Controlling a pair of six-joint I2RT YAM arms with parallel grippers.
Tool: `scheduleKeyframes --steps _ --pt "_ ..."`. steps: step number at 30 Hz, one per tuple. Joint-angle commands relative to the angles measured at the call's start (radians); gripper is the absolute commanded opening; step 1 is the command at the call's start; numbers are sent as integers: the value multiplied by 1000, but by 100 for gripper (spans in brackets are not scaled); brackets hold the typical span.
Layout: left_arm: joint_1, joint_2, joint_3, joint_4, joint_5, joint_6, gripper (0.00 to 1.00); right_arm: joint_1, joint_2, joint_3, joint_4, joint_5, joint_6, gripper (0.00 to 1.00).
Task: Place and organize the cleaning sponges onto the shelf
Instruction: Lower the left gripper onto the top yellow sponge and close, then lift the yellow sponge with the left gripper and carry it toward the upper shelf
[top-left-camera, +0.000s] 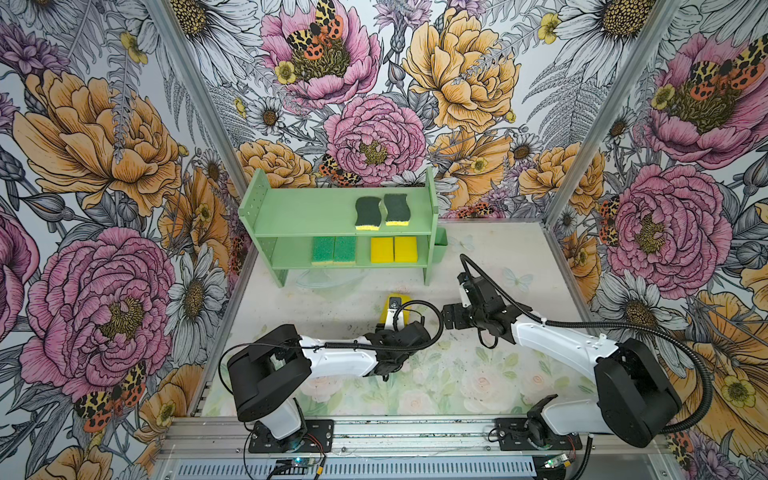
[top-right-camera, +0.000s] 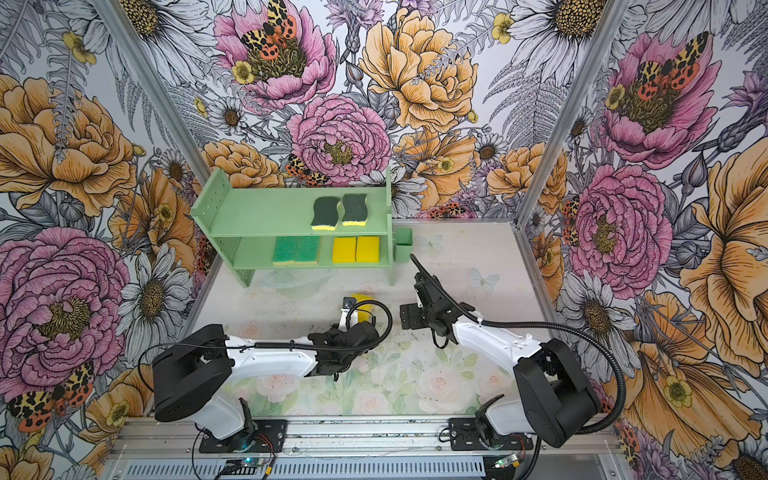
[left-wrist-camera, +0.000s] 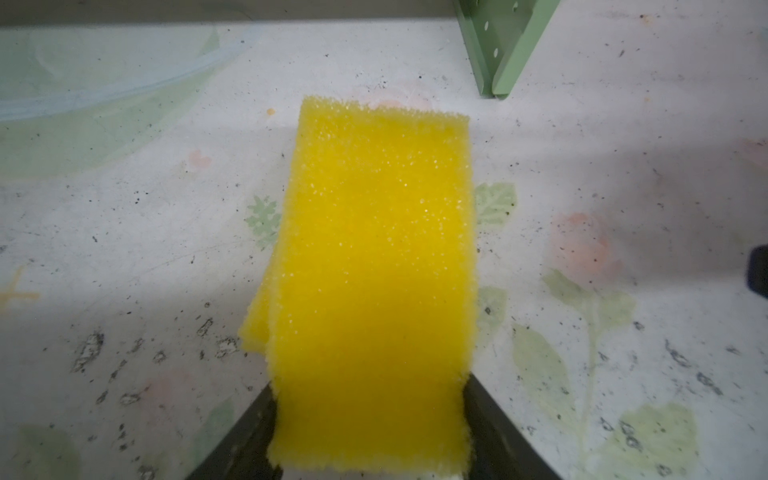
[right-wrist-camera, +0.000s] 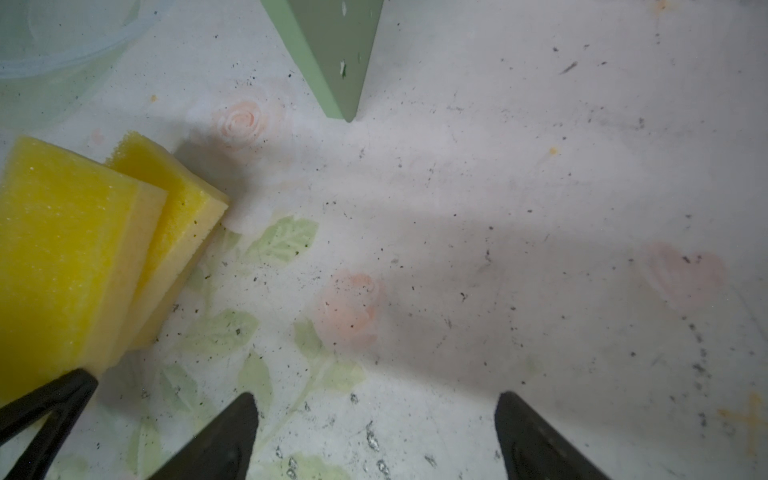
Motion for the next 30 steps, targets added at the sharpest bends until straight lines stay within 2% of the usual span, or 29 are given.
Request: scheduleKeyframes --steps 1,16,22,30 --pt "-4 -64 -5 -20 -38 3 59 -6 8 -7 8 4 -4 91" --pt "5 -230 29 -139 -6 85 55 -6 14 -1 7 3 -4 91" --pt "41 -336 46 -237 60 132 54 -6 23 3 8 -3 -6 91" --pt "113 -530 101 -393 83 200 54 -6 6 15 8 -37 -3 91"
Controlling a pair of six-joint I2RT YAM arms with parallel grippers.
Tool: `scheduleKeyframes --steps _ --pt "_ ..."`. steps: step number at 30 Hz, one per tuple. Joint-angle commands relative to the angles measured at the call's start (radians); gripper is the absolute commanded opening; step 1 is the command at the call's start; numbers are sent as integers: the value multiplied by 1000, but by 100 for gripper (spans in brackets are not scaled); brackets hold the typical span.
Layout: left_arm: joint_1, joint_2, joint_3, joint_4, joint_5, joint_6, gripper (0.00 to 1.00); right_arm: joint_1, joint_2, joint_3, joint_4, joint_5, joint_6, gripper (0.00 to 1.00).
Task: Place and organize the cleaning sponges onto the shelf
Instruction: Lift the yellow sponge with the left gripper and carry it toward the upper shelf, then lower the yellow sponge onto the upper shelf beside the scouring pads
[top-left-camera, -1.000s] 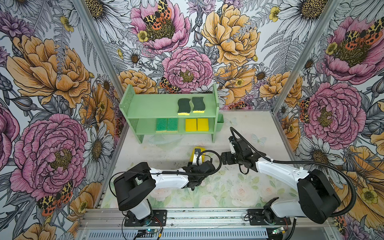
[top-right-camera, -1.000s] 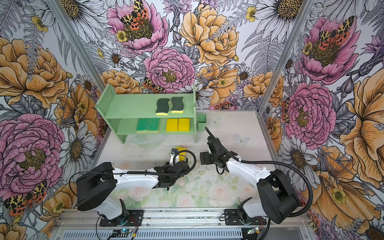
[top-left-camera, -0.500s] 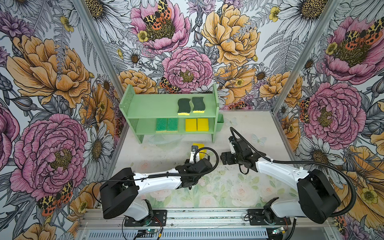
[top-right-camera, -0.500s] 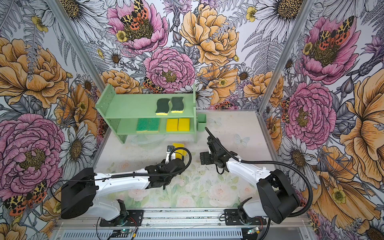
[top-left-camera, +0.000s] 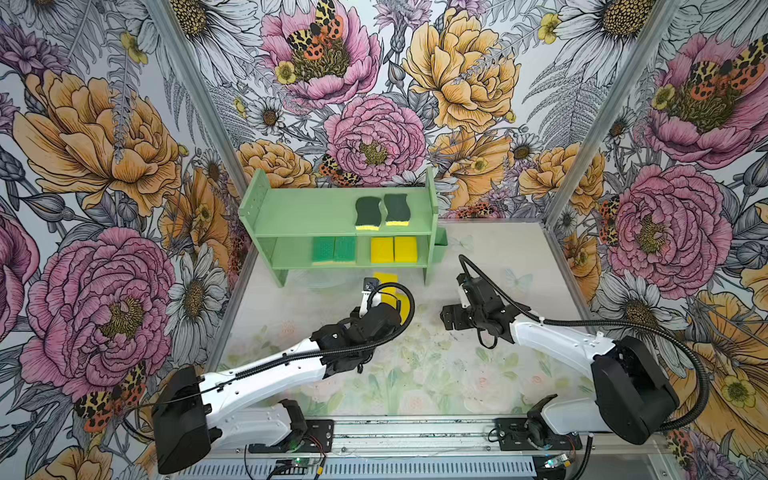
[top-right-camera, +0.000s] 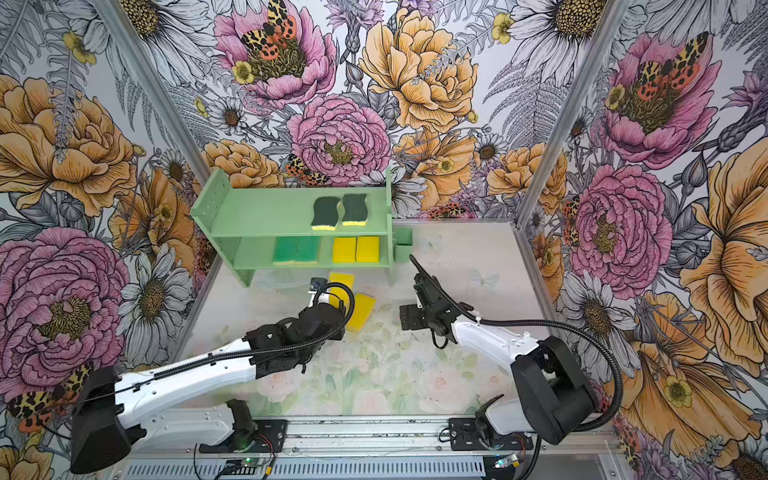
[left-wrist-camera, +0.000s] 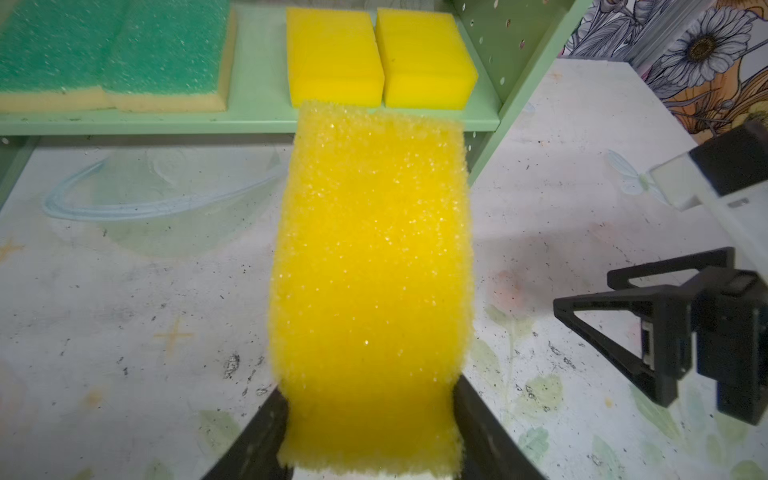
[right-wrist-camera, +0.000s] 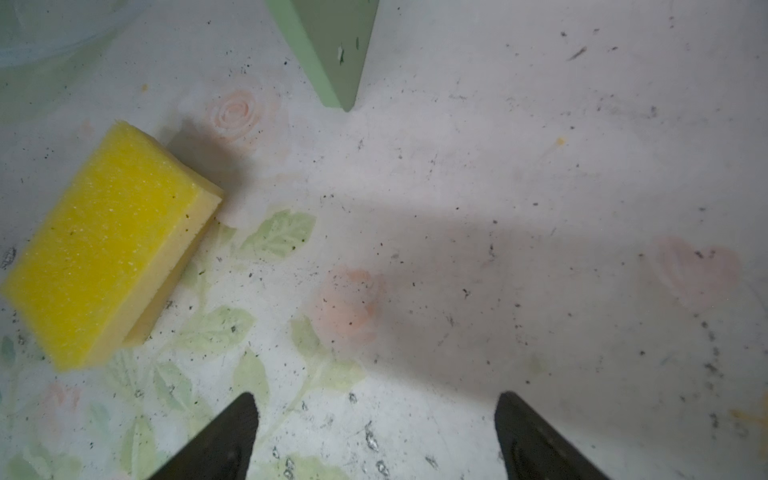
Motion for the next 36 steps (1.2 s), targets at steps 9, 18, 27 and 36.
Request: scheduleKeyframes --steps 9,18,27,36 --pt "198 -187 171 -191 112 164 54 -4 -71 28 8 -164 -10 91" --pt "298 -145 352 -213 108 301 55 -4 -156 20 6 -222 -15 92" --pt "510 30 523 -165 247 415 56 -7 -197 -10 4 -216 -10 92" --pt "664 229 667 -145 396 447 57 -15 -235 -34 5 -212 -7 93"
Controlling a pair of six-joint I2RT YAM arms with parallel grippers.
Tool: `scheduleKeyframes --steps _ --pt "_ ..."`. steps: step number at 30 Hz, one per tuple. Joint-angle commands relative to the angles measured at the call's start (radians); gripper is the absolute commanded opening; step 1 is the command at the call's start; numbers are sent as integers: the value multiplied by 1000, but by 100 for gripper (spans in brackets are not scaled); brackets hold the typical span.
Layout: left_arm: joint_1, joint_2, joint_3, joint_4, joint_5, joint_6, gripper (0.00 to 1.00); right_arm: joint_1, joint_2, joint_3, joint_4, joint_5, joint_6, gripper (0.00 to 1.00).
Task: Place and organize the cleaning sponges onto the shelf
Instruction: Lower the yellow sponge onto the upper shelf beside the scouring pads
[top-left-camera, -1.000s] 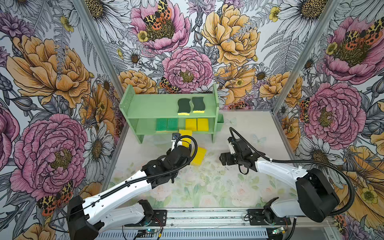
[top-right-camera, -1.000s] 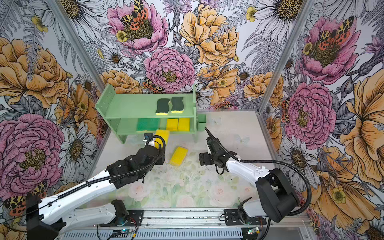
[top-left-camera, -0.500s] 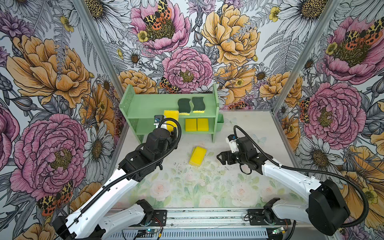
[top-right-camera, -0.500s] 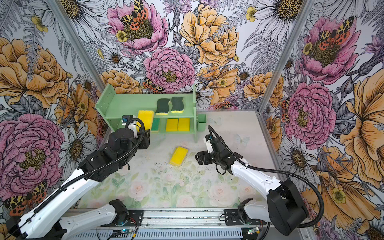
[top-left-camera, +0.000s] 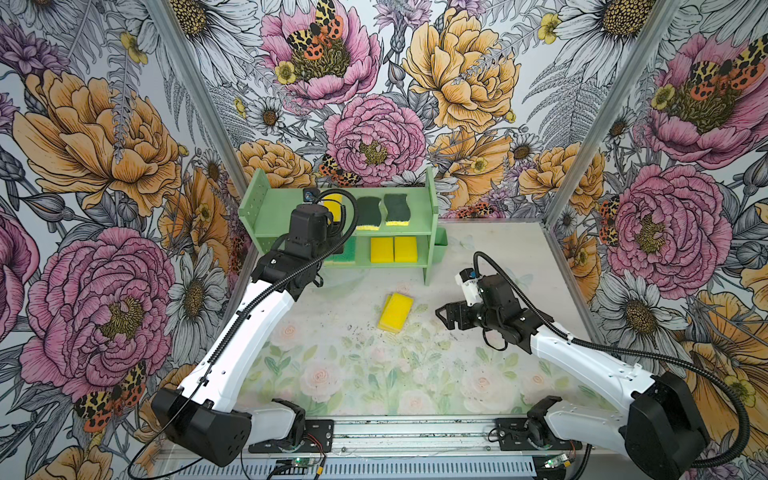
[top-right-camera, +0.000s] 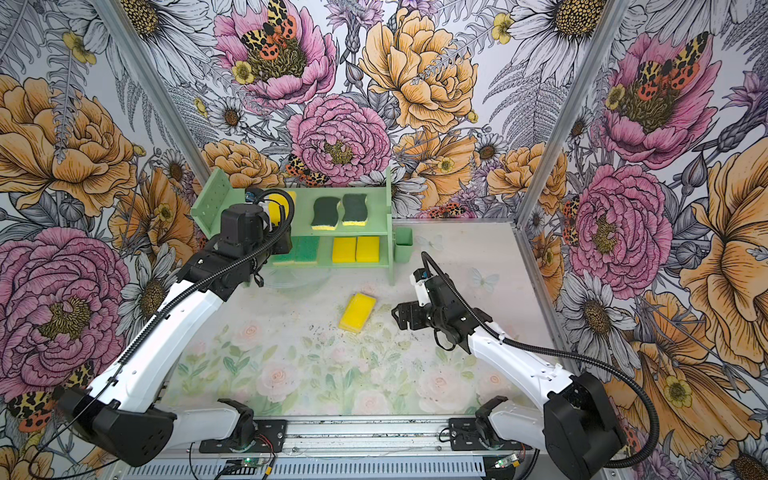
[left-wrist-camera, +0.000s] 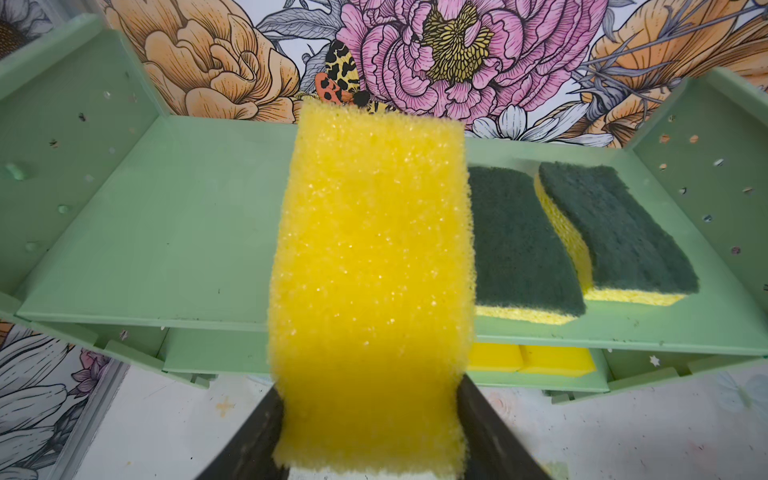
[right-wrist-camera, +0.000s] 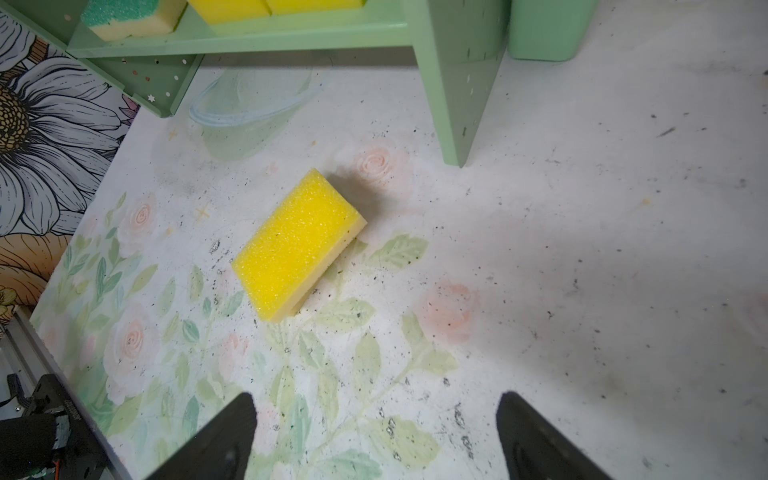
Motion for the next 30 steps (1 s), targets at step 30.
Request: scheduleKeyframes --steps 30 --pt "73 264 175 27 75 -37 66 -33 -42 -48 5 -7 -6 93"
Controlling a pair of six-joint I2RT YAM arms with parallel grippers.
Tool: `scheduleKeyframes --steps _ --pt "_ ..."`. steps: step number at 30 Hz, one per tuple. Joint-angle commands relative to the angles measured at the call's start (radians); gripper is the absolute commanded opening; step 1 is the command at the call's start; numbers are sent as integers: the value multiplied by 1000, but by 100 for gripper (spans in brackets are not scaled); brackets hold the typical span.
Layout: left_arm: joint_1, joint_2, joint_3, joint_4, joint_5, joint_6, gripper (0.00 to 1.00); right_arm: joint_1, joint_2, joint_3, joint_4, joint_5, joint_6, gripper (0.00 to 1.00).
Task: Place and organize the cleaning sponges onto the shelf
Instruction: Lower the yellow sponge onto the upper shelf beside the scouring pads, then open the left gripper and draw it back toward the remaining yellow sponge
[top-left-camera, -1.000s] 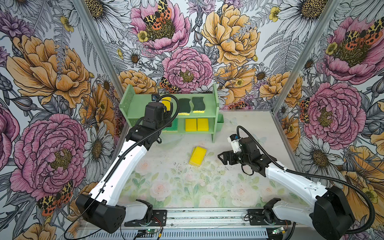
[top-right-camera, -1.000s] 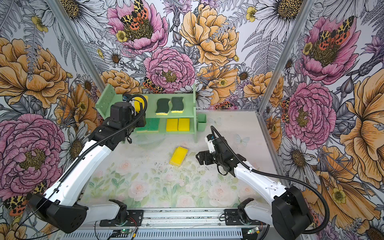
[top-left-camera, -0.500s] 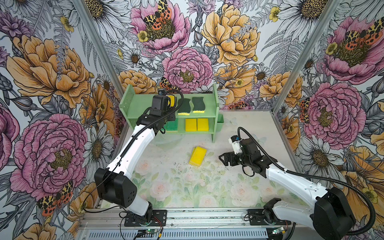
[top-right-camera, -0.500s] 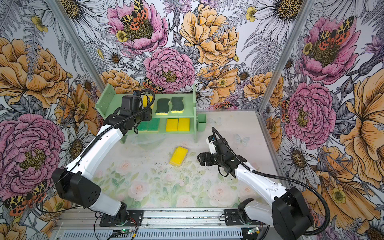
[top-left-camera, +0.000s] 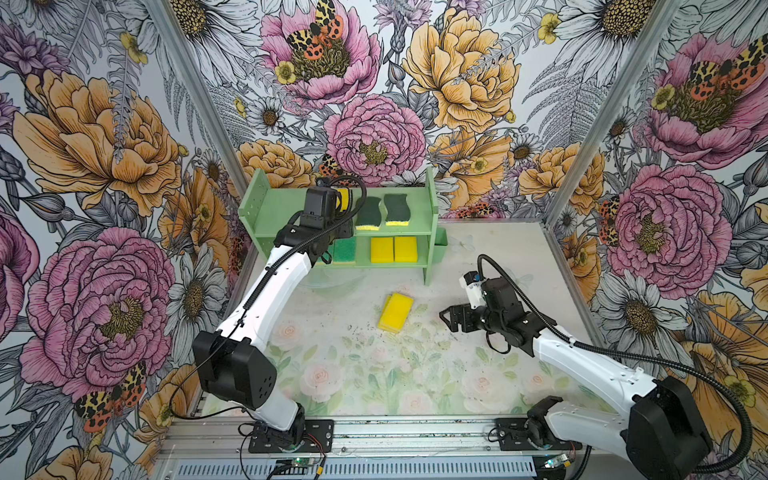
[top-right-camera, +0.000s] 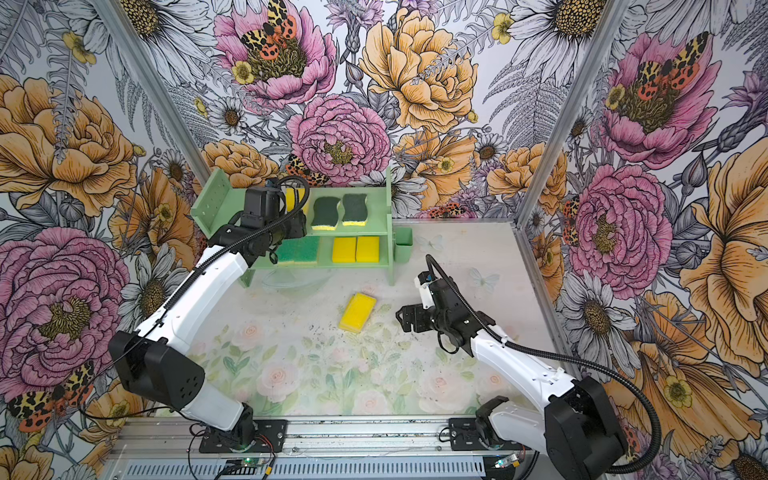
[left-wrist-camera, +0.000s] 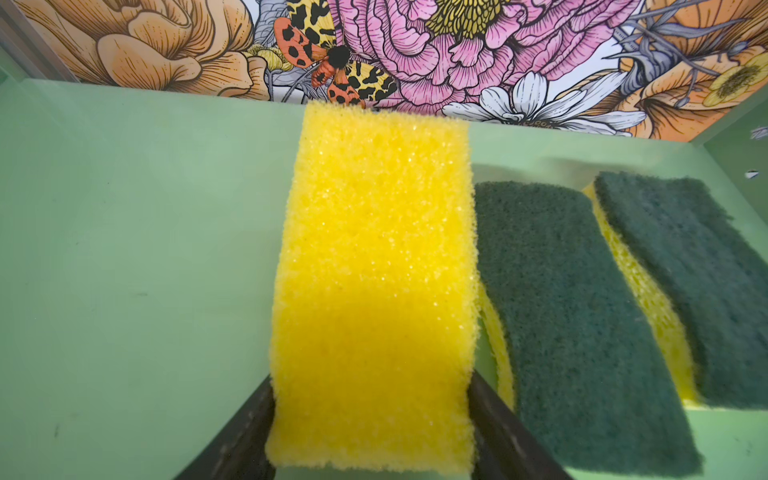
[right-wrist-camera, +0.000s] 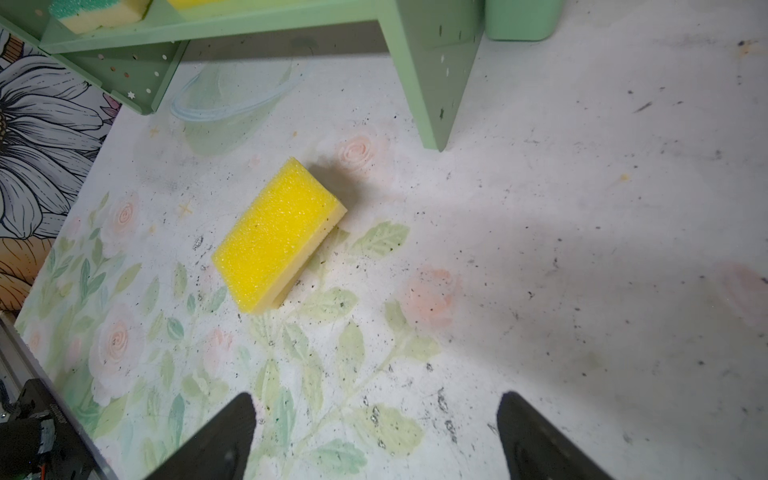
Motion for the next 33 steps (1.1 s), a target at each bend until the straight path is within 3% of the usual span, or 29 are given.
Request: scheduleKeyframes --steps 1,9,21,26,33 --pt "11 18 30 18 -32 -16 66 -7 -22 -10 5 -7 -6 93" --pt "13 30 37 18 -38 -23 70 -11 -24 -13 5 -7 -7 93" --pt "14 -7 64 18 -37 -27 90 -15 -26 -13 5 -16 -6 93" --pt "2 -92 33 21 -46 -30 98 -16 -32 -11 3 -18 -6 93" --pt "-104 -263 -126 37 -78 23 99 -19 -26 -5 2 -22 -9 93"
